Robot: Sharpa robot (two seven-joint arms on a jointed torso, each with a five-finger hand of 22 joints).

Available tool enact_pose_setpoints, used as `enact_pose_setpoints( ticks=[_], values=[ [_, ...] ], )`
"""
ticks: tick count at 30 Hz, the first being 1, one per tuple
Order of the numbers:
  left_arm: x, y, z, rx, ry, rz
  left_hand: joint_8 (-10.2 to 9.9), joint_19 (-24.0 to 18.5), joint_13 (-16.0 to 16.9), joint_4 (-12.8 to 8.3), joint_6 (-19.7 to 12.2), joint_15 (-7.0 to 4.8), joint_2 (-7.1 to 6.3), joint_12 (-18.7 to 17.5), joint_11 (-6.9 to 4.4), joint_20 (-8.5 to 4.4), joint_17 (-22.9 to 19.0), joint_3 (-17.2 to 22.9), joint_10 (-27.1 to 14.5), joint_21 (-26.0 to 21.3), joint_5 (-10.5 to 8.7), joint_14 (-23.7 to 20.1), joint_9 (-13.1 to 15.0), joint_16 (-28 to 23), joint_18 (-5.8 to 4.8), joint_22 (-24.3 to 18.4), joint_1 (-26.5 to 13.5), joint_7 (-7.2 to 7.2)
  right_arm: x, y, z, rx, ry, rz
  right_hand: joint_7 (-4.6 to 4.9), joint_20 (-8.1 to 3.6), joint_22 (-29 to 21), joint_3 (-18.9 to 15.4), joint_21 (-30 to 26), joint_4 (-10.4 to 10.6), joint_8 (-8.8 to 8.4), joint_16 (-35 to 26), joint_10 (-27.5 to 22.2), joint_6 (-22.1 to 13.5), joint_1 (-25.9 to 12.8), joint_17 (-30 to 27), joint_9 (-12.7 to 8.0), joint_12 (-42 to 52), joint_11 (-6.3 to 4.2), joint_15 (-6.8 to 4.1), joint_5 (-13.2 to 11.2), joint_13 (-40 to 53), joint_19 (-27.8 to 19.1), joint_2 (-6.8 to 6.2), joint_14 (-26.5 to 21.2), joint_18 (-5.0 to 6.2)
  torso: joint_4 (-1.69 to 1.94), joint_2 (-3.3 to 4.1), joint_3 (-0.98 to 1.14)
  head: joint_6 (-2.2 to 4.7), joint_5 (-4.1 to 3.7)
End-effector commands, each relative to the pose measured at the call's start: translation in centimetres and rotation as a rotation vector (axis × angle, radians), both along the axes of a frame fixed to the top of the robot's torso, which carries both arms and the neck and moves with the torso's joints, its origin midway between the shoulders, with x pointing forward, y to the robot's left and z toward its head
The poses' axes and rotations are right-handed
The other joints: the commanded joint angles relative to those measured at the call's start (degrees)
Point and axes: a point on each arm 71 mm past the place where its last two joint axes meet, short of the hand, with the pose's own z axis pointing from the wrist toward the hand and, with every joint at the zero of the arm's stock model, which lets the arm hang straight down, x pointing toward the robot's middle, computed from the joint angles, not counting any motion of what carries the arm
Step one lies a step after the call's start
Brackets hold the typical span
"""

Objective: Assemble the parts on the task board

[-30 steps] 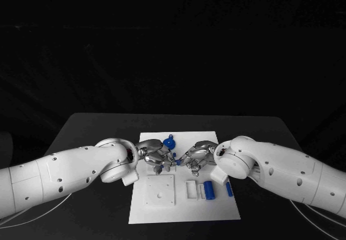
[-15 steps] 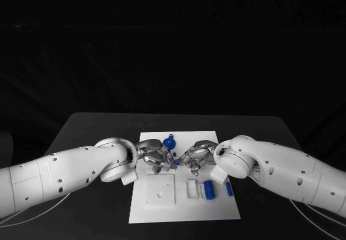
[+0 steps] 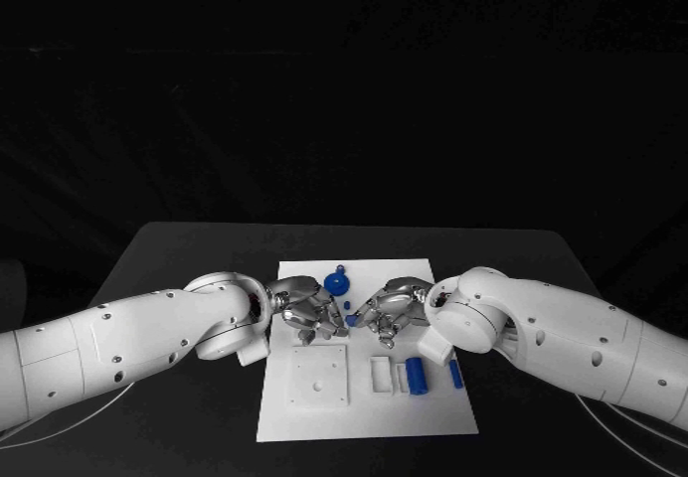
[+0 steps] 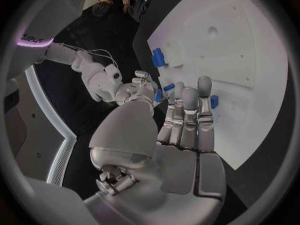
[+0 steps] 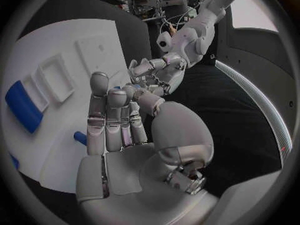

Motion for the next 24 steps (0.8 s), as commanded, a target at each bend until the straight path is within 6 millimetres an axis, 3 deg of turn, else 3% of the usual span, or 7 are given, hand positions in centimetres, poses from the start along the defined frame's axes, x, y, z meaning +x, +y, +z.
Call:
enact_pose_setpoints(
  ticks=[1, 24],
  values=[
    [-0.02, -0.03, 0.05, 0.005, -0.008, -0.007, 0.31, 0.13, 0.05, 0.27, -0.44, 0.02, 0.47, 0.38, 0.04, -0.03, -0.05, -0.06, -0.42, -0.32, -0.21, -0.45, 0.11, 0.24, 0.68, 0.77, 0.11, -0.14, -0.15, 0.20, 0.02, 0.010, 0.005, 0.028, -0.02, -0.23, 1.74, 0.05, 0.28, -0.28, 0.21, 0.28, 0.04, 0.52, -0.09, 0.05, 0.05, 0.37, -0.19, -0.17, 0.09, -0.08, 0.04, 0.24, 0.40, 0.69, -0.03, 0.00, 0.00, -0.04, 0.02],
    [-0.30, -0.67, 0.33, -0.070, 0.016, -0.025, 0.37, 0.28, 0.01, 4.06, -0.70, 0.09, 1.76, 0.49, 0.12, 0.07, -0.26, 0.96, -0.75, -0.85, 0.87, -0.57, 0.50, 0.21, 0.76, 0.72, -0.35, -0.21, -0.45, 0.41, -0.60, -0.010, 0.024, 0.043, -0.02, -0.23, 1.74, 0.05, 0.28, -0.28, 0.21, 0.28, 0.04, 0.52, -0.09, 0.05, 0.05, 0.37, -0.19, -0.17, 0.09, -0.08, 0.04, 0.24, 0.40, 0.69, 0.01, -0.02, 0.05, -0.13, -0.06]
  ],
)
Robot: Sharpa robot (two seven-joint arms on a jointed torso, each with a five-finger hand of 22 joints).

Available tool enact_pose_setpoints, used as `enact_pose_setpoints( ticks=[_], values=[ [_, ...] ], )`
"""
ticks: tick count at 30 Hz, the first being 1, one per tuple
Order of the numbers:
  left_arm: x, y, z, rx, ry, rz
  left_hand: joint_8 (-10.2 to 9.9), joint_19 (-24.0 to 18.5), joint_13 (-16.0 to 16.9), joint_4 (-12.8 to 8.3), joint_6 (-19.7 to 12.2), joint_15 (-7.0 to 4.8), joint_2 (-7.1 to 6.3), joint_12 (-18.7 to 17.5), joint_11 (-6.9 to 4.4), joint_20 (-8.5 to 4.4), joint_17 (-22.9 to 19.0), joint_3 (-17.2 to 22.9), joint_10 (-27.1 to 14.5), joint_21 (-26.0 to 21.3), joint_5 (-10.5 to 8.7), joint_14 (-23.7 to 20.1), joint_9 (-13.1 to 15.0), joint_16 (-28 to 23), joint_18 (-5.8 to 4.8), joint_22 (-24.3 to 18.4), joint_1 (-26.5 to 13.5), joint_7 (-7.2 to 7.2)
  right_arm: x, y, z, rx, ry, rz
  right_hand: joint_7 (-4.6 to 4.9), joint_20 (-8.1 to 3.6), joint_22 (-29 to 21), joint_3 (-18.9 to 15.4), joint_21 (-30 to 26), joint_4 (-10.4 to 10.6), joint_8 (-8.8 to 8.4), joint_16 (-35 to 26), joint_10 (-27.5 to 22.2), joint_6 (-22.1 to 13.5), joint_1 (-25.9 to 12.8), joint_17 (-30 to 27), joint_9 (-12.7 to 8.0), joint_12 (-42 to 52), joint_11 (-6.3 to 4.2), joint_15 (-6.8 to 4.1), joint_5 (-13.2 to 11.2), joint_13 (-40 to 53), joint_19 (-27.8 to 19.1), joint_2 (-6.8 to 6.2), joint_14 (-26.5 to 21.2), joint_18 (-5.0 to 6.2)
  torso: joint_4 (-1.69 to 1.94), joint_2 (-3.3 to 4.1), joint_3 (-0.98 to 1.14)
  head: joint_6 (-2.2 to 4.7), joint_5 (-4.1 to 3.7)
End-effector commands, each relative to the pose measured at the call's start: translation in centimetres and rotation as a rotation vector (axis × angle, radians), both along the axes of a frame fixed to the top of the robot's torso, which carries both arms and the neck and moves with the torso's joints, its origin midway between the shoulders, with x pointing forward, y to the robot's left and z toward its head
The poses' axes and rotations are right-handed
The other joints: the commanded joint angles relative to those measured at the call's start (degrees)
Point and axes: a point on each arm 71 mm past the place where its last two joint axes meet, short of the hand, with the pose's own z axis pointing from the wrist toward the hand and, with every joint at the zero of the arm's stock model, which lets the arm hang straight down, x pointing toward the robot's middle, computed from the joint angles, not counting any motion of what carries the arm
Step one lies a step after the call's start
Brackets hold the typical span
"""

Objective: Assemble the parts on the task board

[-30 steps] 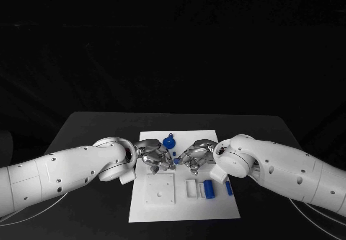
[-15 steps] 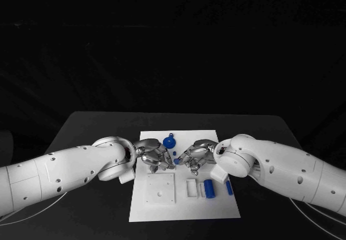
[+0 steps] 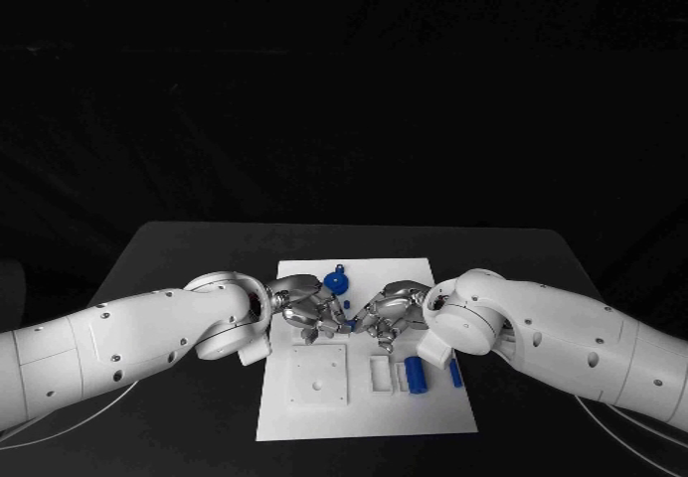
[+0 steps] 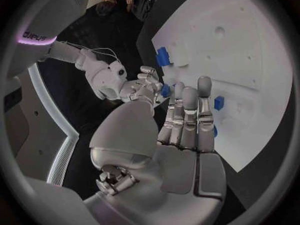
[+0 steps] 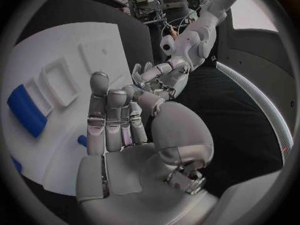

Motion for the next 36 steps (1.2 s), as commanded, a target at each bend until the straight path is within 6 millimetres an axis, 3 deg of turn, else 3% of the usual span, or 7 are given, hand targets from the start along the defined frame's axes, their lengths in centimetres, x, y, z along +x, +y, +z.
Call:
enact_pose_setpoints(
  ticks=[1, 21, 36],
  values=[
    [-0.15, -0.42, 0.12, -0.031, 0.014, -0.017, 0.08, 0.28, 0.02, 0.48, -0.51, -0.12, 0.61, 0.22, 0.09, 0.07, -0.06, 0.24, -0.33, -0.39, 0.43, -0.37, 0.06, 0.21, 0.76, 0.74, 0.23, -0.02, -0.16, 0.22, -0.02, 0.003, 0.005, 0.021, 0.12, -0.23, 1.74, 0.12, 0.29, -0.22, 0.20, 0.28, 0.04, 0.42, -0.08, 0.06, 0.10, 0.37, -0.20, -0.17, 0.10, -0.08, 0.04, 0.24, 0.40, 0.69, 0.03, -0.01, 0.03, 0.04, 0.07],
    [-0.31, -0.92, -0.19, 0.013, 0.031, -0.055, -0.21, 0.18, -0.17, 0.40, 0.51, -0.24, 2.64, -0.01, -0.14, -0.04, -0.01, 3.35, -0.02, -0.29, 1.01, -0.50, -0.17, 0.49, 0.67, 0.94, 1.76, -0.32, -0.19, 0.24, -0.04, 0.003, 0.004, 0.019, 0.12, -0.23, 1.74, 0.12, 0.29, -0.22, 0.20, 0.28, 0.04, 0.42, -0.08, 0.06, 0.10, 0.37, -0.20, -0.17, 0.10, -0.08, 0.04, 0.24, 0.40, 0.69, 0.02, 0.00, 0.01, -0.08, -0.08],
    [-0.48, -0.97, -0.37, 0.075, 0.008, -0.093, -1.42, 0.24, -0.42, 1.33, 2.19, -0.37, 1.80, -0.47, -0.35, -0.18, -0.05, 3.53, 1.11, 0.05, 0.82, -0.28, -0.35, 0.56, 0.59, 0.89, 0.75, -0.63, -0.19, 0.22, -0.04, 0.003, 0.005, 0.019, 0.13, -0.25, 1.75, 0.04, 0.46, -0.45, 0.18, 0.21, 0.14, 0.46, -0.16, 0.18, 0.09, 0.31, -0.20, -0.18, 0.09, -0.16, 0.01, 0.37, 0.44, 0.69, 0.04, 0.00, -0.03, -0.20, -0.14]
  ],
)
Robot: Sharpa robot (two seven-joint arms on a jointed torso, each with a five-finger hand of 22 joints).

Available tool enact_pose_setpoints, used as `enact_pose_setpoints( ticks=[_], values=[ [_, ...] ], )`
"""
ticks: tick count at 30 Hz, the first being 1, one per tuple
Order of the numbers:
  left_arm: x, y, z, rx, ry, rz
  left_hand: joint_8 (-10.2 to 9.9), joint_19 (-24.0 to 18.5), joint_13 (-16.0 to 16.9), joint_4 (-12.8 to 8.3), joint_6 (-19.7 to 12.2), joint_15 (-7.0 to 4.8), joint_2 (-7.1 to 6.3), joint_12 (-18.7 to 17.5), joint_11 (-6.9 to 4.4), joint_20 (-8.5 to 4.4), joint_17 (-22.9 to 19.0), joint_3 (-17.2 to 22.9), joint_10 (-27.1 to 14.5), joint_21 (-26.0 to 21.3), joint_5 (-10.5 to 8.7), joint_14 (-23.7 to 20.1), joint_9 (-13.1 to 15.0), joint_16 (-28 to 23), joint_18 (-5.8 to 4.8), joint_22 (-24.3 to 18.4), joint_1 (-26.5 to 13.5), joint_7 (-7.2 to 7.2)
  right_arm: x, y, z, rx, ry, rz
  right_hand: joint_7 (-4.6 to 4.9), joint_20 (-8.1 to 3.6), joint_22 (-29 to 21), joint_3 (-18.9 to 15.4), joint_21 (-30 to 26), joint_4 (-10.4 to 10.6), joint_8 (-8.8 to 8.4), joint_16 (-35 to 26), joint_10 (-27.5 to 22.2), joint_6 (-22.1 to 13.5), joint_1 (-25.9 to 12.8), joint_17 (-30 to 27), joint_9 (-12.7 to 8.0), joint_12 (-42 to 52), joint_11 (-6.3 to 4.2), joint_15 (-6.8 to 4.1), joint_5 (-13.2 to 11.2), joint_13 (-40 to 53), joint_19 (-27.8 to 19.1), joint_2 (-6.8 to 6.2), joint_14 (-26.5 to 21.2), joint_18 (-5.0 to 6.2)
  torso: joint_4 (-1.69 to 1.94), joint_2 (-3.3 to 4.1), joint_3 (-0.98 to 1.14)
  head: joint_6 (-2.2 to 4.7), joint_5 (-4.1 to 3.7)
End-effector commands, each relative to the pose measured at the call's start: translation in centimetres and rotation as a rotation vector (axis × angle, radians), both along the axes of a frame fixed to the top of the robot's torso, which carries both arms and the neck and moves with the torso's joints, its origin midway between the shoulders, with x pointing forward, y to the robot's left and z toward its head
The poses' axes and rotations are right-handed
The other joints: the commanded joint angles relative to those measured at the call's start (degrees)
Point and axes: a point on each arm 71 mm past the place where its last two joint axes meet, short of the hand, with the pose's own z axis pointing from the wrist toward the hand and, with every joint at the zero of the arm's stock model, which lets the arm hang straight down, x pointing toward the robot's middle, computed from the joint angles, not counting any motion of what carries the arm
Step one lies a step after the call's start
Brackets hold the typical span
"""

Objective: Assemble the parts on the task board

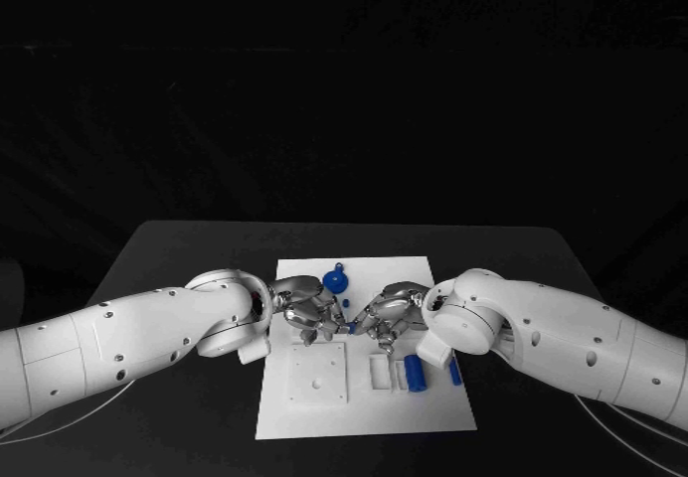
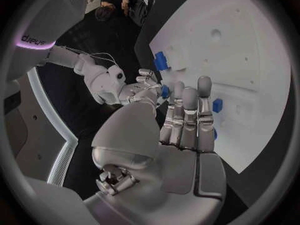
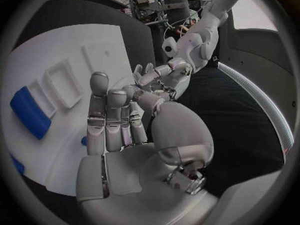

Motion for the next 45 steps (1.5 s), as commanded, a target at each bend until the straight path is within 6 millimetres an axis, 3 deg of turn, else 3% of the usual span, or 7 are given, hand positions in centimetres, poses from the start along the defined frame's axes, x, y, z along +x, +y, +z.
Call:
enact_pose_setpoints(
  ticks=[1, 25, 30, 39, 45],
  values=[
    [-0.49, -0.55, -0.21, 0.024, 0.013, -0.053, -0.46, 0.24, -0.07, 0.33, 0.38, -0.17, -0.03, -0.22, 0.06, -0.17, -0.06, -0.01, 0.28, 0.25, -0.06, -0.08, 0.03, 0.34, 0.59, 0.86, -0.55, -0.04, 0.00, 0.28, 0.26, 0.017, -0.010, 0.014, -0.09, -0.25, 1.71, 0.12, 0.17, -0.37, 0.25, 0.21, 0.06, 0.46, -0.08, 0.05, 0.04, 0.31, -0.30, 0.01, 0.10, -0.04, 0.01, 0.45, 0.25, 0.69, 0.01, 0.00, -0.03, 0.05, 0.11],
    [-0.52, -0.78, -0.08, 0.009, 0.004, -0.051, -1.08, 0.32, -0.09, 0.76, 0.81, -0.24, 0.75, -0.39, -0.01, -0.26, -0.06, 0.75, 0.56, 0.28, 0.37, 0.03, 0.07, 0.33, 0.57, 0.85, -0.06, -0.12, -0.17, 0.45, 0.03, 0.009, 0.002, 0.027, -0.09, -0.25, 1.71, 0.12, 0.17, -0.37, 0.25, 0.21, 0.06, 0.46, -0.08, 0.05, 0.04, 0.31, -0.30, 0.01, 0.10, -0.04, 0.01, 0.45, 0.25, 0.69, -0.03, 0.02, 0.03, 0.02, 0.15],
    [-0.44, -0.66, -0.07, 0.008, -0.001, -0.043, -1.23, 0.36, -0.10, 0.63, 0.63, -0.21, -0.21, -0.46, 0.05, -0.24, -0.08, 0.30, 0.45, 0.29, 0.26, 0.06, 0.05, 0.30, 0.58, 0.84, -0.25, 0.01, -0.23, 0.45, -0.09, 0.005, 0.006, 0.032, -0.09, -0.25, 1.71, 0.12, 0.17, -0.37, 0.25, 0.21, 0.06, 0.46, -0.08, 0.05, 0.04, 0.31, -0.30, 0.01, 0.10, -0.04, 0.01, 0.45, 0.25, 0.69, -0.05, 0.02, 0.02, 0.04, 0.09],
    [-0.32, -0.49, -0.08, 0.010, -0.004, -0.033, -1.37, 0.41, -0.08, 0.51, 0.52, -0.17, -0.64, -0.48, 0.08, -0.21, -0.09, -0.02, 0.41, 0.26, 0.29, 0.09, 0.02, 0.26, 0.63, 0.80, -0.33, 0.09, -0.32, 0.48, -0.13, 0.005, 0.007, 0.036, -0.10, -0.24, 1.76, 0.06, 0.39, -0.42, 0.25, 0.26, 0.05, 0.47, -0.03, 0.16, 0.04, 0.31, -0.31, 0.02, 0.10, -0.05, 0.00, 0.46, 0.27, 0.67, -0.02, 0.02, 0.01, 0.10, 0.12],
    [-0.27, -0.41, -0.08, 0.011, -0.007, -0.027, -1.48, 0.43, -0.07, 0.14, 0.20, -0.10, -1.93, -0.50, 0.17, -0.15, -0.10, -0.78, 0.29, 0.21, 0.11, 0.07, 0.00, 0.21, 0.67, 0.77, -0.43, 0.28, -0.33, 0.47, -0.14, 0.005, 0.008, 0.037, -0.10, -0.24, 1.76, 0.06, 0.39, -0.42, 0.25, 0.26, 0.05, 0.47, -0.03, 0.16, 0.04, 0.31, -0.31, 0.02, 0.10, -0.05, 0.00, 0.46, 0.27, 0.67, -0.01, 0.00, -0.02, 0.03, 0.16]
  ],
)
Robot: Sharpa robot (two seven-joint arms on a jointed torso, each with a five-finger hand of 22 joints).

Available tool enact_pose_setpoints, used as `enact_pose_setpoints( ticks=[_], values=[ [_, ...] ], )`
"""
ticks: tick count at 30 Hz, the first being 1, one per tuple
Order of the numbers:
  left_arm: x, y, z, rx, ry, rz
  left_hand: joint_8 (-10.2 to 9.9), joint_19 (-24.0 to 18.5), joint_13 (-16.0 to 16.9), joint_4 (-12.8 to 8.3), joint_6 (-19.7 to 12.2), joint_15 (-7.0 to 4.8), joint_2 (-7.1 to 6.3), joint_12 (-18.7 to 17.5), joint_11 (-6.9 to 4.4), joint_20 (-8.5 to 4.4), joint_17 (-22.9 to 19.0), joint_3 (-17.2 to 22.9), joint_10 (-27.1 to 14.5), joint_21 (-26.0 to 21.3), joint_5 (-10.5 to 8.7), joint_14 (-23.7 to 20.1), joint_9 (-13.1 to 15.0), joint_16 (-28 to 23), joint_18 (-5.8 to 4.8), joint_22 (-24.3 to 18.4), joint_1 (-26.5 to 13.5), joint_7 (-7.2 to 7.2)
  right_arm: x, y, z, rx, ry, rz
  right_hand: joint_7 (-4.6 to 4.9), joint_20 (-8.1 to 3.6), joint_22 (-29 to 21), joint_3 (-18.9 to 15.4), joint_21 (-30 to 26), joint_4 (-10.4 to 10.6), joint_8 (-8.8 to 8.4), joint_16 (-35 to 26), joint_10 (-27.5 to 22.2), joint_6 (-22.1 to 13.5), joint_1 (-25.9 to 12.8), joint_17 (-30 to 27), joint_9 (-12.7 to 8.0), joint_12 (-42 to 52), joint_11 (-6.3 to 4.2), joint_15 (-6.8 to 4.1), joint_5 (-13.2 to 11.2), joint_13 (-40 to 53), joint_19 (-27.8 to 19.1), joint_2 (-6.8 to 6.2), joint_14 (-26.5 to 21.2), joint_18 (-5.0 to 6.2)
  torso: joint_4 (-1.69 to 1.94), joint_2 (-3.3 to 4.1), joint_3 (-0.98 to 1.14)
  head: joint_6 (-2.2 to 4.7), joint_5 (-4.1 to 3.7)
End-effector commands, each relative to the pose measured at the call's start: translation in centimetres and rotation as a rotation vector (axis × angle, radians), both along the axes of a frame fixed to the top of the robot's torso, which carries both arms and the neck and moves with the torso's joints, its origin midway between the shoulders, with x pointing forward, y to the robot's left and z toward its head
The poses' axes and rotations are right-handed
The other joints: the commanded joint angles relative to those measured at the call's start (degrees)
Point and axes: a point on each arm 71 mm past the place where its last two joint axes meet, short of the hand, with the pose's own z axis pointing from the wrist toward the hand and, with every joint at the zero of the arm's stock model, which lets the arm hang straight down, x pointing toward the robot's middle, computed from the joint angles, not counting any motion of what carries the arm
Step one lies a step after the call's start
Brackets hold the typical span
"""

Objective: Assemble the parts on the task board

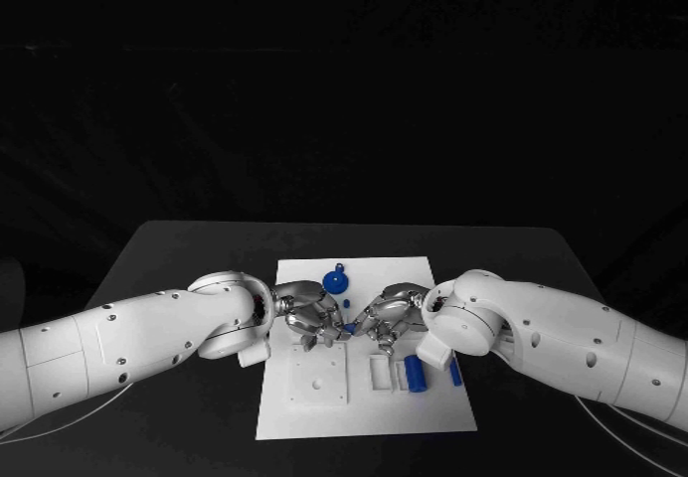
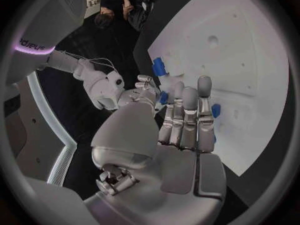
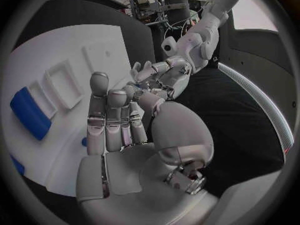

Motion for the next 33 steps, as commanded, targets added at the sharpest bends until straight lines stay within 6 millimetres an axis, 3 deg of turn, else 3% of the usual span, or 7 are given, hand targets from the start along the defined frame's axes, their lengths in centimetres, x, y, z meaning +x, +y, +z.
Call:
enact_pose_setpoints(
  ticks=[1, 10, 20, 33],
  values=[
    [0.06, -0.19, 0.24, -0.016, -0.013, 0.002, -0.27, 0.21, -0.02, -0.20, -0.30, -0.08, -0.97, -0.26, 0.19, 0.07, -0.06, -0.56, 0.28, 0.19, -0.12, 0.03, -0.12, 0.18, 0.68, 0.78, 0.04, 0.33, -0.27, 0.35, -0.04, 0.008, 0.007, 0.031, 0.05, -0.24, 1.78, 0.13, 0.39, -0.34, 0.35, 0.26, 0.05, 0.54, 0.04, 0.05, 0.05, 0.31, -0.31, 0.01, 0.11, -0.06, 0.00, 0.53, 0.27, 0.68, 0.02, -0.02, -0.04, -0.02, 0.02],
    [0.04, -0.35, 0.26, -0.019, -0.014, -0.001, -0.37, 0.27, 0.01, -0.16, -0.54, 0.00, -1.37, -0.24, 0.28, 0.18, -0.02, -1.51, 0.27, 0.05, -0.53, 0.00, -0.19, 0.14, 0.77, 0.72, -0.38, 0.44, -0.30, 0.42, -0.04, 0.008, 0.008, 0.034, 0.05, -0.24, 1.78, 0.13, 0.39, -0.34, 0.35, 0.26, 0.05, 0.54, 0.04, 0.05, 0.05, 0.31, -0.31, 0.01, 0.11, -0.06, 0.00, 0.53, 0.27, 0.68, 0.02, -0.01, -0.03, -0.06, -0.09],
    [0.02, -0.48, 0.31, -0.024, -0.018, -0.002, -0.56, 0.33, 0.00, 0.35, -0.55, 0.00, 0.04, -0.30, 0.27, 0.20, 0.01, -1.08, 0.19, -0.05, 0.00, 0.01, -0.36, 0.10, 0.81, 0.73, -0.28, 0.40, -0.33, 0.53, -0.09, 0.007, 0.010, 0.037, 0.05, -0.24, 1.78, 0.13, 0.39, -0.34, 0.35, 0.26, 0.05, 0.54, 0.04, 0.05, 0.05, 0.31, -0.31, 0.01, 0.11, -0.06, 0.00, 0.53, 0.27, 0.68, 0.00, -0.01, -0.03, -0.20, -0.19],
    [-0.02, -0.68, 0.34, -0.028, -0.017, -0.007, -1.01, 0.39, -0.01, 0.96, -0.19, -0.04, 0.69, -0.31, 0.22, 0.17, 0.04, -0.03, 0.25, -0.13, 0.83, 0.05, -0.66, 0.09, 0.80, 0.80, 0.09, 0.34, -0.42, 0.74, -0.20, 0.005, 0.015, 0.043, 0.05, -0.24, 1.78, 0.13, 0.39, -0.34, 0.35, 0.26, 0.05, 0.54, 0.04, 0.05, 0.05, 0.31, -0.31, 0.01, 0.11, -0.06, 0.00, 0.53, 0.27, 0.68, -0.02, -0.01, -0.06, -0.59, -0.48]
  ],
)
